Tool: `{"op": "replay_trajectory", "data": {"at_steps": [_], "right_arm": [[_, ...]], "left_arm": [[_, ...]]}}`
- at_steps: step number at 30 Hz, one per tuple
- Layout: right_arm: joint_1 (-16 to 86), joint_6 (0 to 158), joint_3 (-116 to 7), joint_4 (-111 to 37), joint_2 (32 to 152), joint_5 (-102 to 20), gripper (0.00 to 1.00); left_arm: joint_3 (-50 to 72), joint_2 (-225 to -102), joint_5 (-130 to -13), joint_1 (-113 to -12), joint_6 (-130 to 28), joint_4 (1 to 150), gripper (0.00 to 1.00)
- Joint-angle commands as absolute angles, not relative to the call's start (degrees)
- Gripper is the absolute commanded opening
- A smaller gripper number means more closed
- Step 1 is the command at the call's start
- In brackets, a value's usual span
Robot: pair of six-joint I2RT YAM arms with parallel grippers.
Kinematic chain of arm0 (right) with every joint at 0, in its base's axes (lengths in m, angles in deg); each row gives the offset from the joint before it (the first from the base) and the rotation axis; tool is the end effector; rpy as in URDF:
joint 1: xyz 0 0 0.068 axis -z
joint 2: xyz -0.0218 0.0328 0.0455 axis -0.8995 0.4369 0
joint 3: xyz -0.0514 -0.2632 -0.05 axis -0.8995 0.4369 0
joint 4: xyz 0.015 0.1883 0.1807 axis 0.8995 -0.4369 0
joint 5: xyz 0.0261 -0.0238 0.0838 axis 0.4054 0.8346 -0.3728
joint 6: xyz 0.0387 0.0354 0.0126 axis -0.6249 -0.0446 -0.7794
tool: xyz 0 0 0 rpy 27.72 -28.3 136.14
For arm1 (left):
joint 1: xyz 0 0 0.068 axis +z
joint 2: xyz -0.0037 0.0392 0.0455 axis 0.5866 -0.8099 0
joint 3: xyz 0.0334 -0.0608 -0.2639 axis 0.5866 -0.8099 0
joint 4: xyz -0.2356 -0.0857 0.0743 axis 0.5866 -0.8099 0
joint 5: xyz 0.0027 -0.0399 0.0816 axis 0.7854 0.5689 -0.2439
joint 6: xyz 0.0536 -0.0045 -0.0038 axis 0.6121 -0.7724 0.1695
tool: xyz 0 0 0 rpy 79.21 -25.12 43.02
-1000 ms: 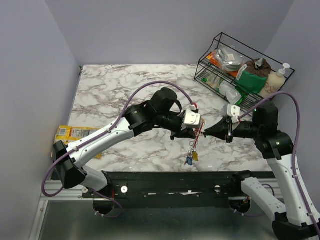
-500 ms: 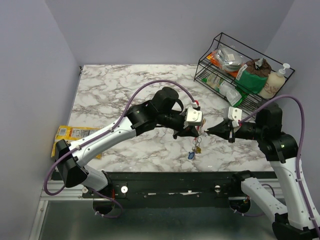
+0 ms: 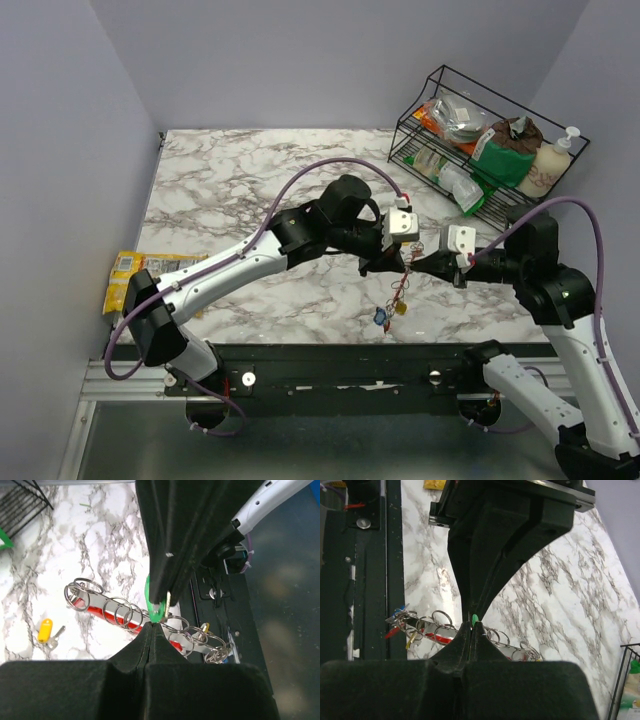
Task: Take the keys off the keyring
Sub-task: Remove the key from the keyring.
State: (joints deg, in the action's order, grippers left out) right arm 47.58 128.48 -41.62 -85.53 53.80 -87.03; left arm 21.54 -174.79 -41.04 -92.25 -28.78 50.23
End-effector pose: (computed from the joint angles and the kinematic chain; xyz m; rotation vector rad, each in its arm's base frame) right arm 0.1060 0.0616 0.3858 -1.3866 1.3285 0.6731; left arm 0.1720 -0.2986 0.3729 1.5345 1.4883 -1.1725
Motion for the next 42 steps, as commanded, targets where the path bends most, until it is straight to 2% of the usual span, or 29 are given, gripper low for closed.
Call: {"op": "replay_trajectory", "data": {"at_steps": [1,6,12,21,42], "right_arm": [[40.7,128.4,-39.9,-81.4,52.4,-78.9,0.01],[39.0,130.3,-37.6,-80.6,50.8,-74.6,0.01],[38.7,135.5,-36.8,-86.2,48.4,-73.5,0.01],[37.8,136.9,-34.2,-87.3,47.6,-70.0,0.01],[33.2,129.2,-38.6,-73.8,54.3,-58.9,0.01]], "left_arm": [[23.9,-176.5,-44.9,-92.3,-31.8,50.3,0.00],[23.7,-176.7,-47.1,-91.3,-34.7,51.9,0.00],[22.2,-176.3,-46.4,-86.6,-43.0,56.3,0.00],[20.8,-175.5,-47.0,-84.0,-46.1,58.9,0.00],[20.8,-177.3,-46.6,-86.3,-46.3,58.1,0.00]]}}
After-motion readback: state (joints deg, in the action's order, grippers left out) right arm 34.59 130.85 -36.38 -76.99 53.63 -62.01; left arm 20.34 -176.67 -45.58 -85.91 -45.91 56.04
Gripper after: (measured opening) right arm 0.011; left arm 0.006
